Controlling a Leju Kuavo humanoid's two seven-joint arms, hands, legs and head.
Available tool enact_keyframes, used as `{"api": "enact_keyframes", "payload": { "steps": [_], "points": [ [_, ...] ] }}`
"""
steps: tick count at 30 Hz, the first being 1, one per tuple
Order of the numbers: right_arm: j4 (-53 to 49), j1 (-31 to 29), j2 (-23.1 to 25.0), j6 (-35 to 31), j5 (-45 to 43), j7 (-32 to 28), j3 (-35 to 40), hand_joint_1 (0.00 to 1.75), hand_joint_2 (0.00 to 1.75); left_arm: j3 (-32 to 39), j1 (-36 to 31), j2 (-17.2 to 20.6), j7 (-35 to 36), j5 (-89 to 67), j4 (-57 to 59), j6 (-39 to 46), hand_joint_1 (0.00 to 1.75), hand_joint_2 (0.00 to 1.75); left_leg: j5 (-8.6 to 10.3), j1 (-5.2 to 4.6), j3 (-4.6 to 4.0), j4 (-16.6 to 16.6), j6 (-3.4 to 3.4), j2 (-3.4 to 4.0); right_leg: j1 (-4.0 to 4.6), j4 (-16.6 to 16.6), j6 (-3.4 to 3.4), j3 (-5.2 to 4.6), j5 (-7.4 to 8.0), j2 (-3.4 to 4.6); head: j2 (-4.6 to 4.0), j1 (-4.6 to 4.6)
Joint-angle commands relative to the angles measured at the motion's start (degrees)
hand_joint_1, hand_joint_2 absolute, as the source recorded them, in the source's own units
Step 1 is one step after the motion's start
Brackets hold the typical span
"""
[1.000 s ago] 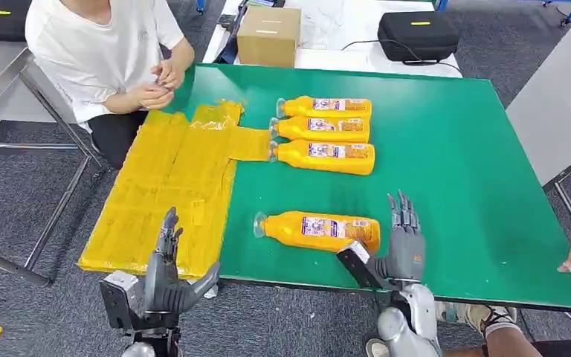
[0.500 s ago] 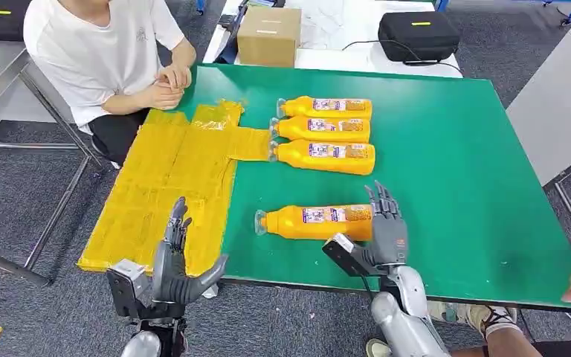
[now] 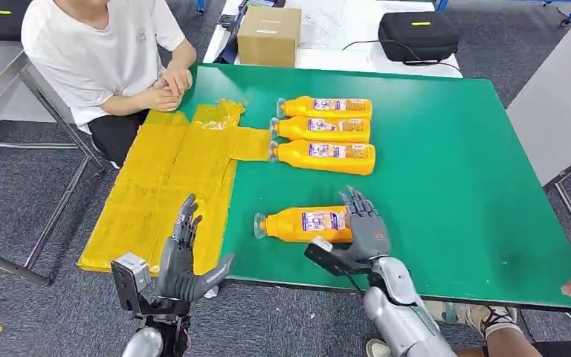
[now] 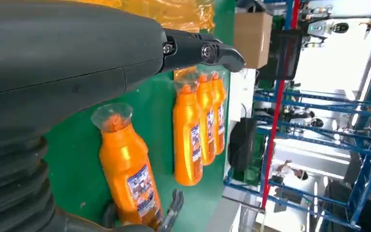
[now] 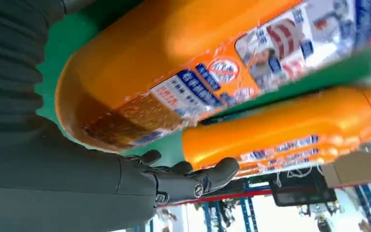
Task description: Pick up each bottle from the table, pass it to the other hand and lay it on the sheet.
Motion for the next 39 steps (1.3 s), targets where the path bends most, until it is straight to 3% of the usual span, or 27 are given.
{"api": "enact_keyframes", "payload": {
  "steps": [1,4,9,18,19,20,21,22,23,24,27,29,30,33,34,36,38,39],
  "points": [
    [7.64,-5.82,-0.97,-0.11,4.08,5.45,6.73,0.0,1.75,0.79,-1.17,1.17,0.93,1.25,2.18,-0.7,0.0,1.75,-0.05,0.03,0.16,-0.03,-0.07,0.09,0.04,-0.03,-0.08,0.14,-0.02,0.09,0.0,0.0],
    [7.03,-5.8,-1.12,-0.13,5.18,7.4,7.11,0.0,1.75,1.06,-0.89,1.08,1.17,0.91,1.73,-0.65,0.0,1.75,-0.04,0.03,0.16,-0.04,-0.06,0.03,0.03,-0.03,-0.07,0.14,-0.04,0.03,0.0,0.0],
    [9.5,-7.36,0.49,5.54,6.42,13.26,7.18,0.0,1.75,2.24,-0.49,0.87,1.95,-0.04,1.64,-0.05,0.0,1.75,-0.06,0.02,0.17,-0.03,-0.07,0.1,0.03,0.0,-0.08,0.14,-0.04,0.1,0.0,0.0],
    [12.06,-9.72,1.66,11.69,6.35,15.67,7.29,0.0,1.75,2.61,0.24,0.64,2.23,-1.38,0.75,-0.14,0.0,1.75,-0.09,0.07,0.38,0.0,-0.1,0.14,0.07,-0.01,-0.12,0.34,-0.05,0.13,0.0,0.0],
    [12.8,-10.16,1.65,12.88,6.04,15.82,7.28,0.14,1.75,2.68,0.15,0.56,2.26,-1.55,0.85,-0.2,0.0,1.75,-0.03,0.05,0.37,-0.04,-0.07,0.09,0.05,-0.04,-0.09,0.32,-0.01,0.09,0.0,0.0],
    [13.8,-10.85,1.79,15.1,5.84,16.42,7.31,1.48,1.75,2.84,0.09,0.48,2.26,-1.7,0.89,-0.21,0.0,1.75,-0.06,0.09,0.49,-0.04,-0.11,0.07,0.09,-0.07,-0.13,0.45,-0.04,0.07,0.0,0.0],
    [14.9,-11.68,1.88,17.86,5.94,17.42,7.7,1.55,1.75,3.08,0.06,0.4,2.32,-2.01,0.92,-0.18,0.0,1.75,-0.04,0.08,0.48,-0.03,-0.09,0.04,0.08,-0.06,-0.12,0.45,-0.03,0.04,0.0,0.0],
    [16.22,-12.58,2.13,20.3,5.62,18.02,7.77,1.38,1.75,3.31,-0.16,0.3,2.37,-2.32,1.12,-0.2,0.0,1.75,-0.05,0.09,0.52,-0.02,-0.11,0.03,0.1,-0.05,-0.14,0.5,-0.04,0.02,0.0,0.0],
    [16.9,-13.01,2.37,21.4,5.22,18.25,7.55,1.38,1.75,3.45,-0.35,0.28,2.35,-2.49,1.29,-0.21,0.0,1.75,-0.05,0.07,0.48,0.0,-0.09,0.08,0.07,-0.02,-0.12,0.44,-0.02,0.08,0.0,0.0],
    [17.19,-13.28,2.52,21.58,5.26,18.38,7.62,1.54,1.75,3.5,-0.48,0.26,2.33,-2.56,1.44,-0.23,0.0,1.75,-0.02,0.03,0.43,-0.01,-0.07,0.1,0.04,0.0,-0.09,0.38,0.0,0.1,0.0,0.0],
    [19.32,-14.57,2.56,23.88,5.24,18.72,8.19,1.66,1.75,3.97,-1.63,0.12,1.86,-3.21,1.9,-0.01,0.0,1.75,-0.02,0.09,0.64,-0.06,-0.09,-0.02,0.1,-0.09,-0.14,0.6,-0.03,-0.03,0.0,0.0],
    [20.9,-15.3,1.96,26.93,5.38,18.13,9.03,1.64,1.75,4.07,-2.34,-0.02,1.76,-3.28,2.45,0.04,0.0,1.75,0.01,0.08,0.69,-0.06,-0.07,-0.15,0.09,-0.1,-0.12,0.71,-0.06,-0.15,0.0,0.0],
    [21.83,-15.68,1.59,29.1,5.22,17.14,9.48,1.75,1.75,3.91,-2.73,-0.01,1.72,-3.31,2.98,0.07,0.0,1.75,0.05,0.04,0.63,-0.07,-0.02,-0.08,0.05,-0.09,-0.08,0.62,-0.01,-0.08,0.0,0.0],
    [21.58,-15.25,0.96,29.83,1.61,12.99,7.21,1.75,1.75,3.49,-3.64,0.2,1.34,-3.52,4.51,-0.07,0.0,1.75,0.05,0.09,0.76,-0.11,-0.06,-0.19,0.09,-0.16,-0.12,0.8,-0.03,-0.2,0.0,0.0],
    [20.41,-14.61,0.79,27.47,-1.66,9.4,5.01,1.75,1.75,3.42,-3.82,0.24,0.59,-3.36,4.79,0.0,0.0,1.75,0.06,0.07,0.78,-0.09,-0.03,-0.21,0.07,-0.14,-0.09,0.79,-0.03,-0.22,0.0,0.02],
    [19.99,-14.5,0.86,26.94,-2.5,8.59,4.44,1.75,1.75,3.44,-3.75,0.26,0.46,-3.21,4.57,-0.02,0.0,1.75,0.05,0.07,0.86,-0.09,-0.04,-0.22,0.07,-0.15,-0.09,0.87,-0.04,-0.22,0.0,0.02],
    [17.43,-13.06,1.24,24.95,-8.57,1.81,0.96,1.75,1.75,3.11,-3.45,0.61,0.11,-2.44,3.95,-0.27,0.0,1.75,0.04,0.07,0.86,-0.08,-0.04,-0.12,0.07,-0.12,-0.09,0.84,-0.02,-0.13,0.0,0.02],
    [17.43,-13.06,1.24,24.95,-8.57,1.81,0.96,1.75,1.75,3.11,-3.45,0.61,0.11,-2.44,3.95,-0.27,0.0,1.75,0.03,0.09,0.88,-0.08,-0.07,-0.12,0.1,-0.13,-0.13,0.87,-0.03,-0.13,0.0,0.0]
  ]
}}
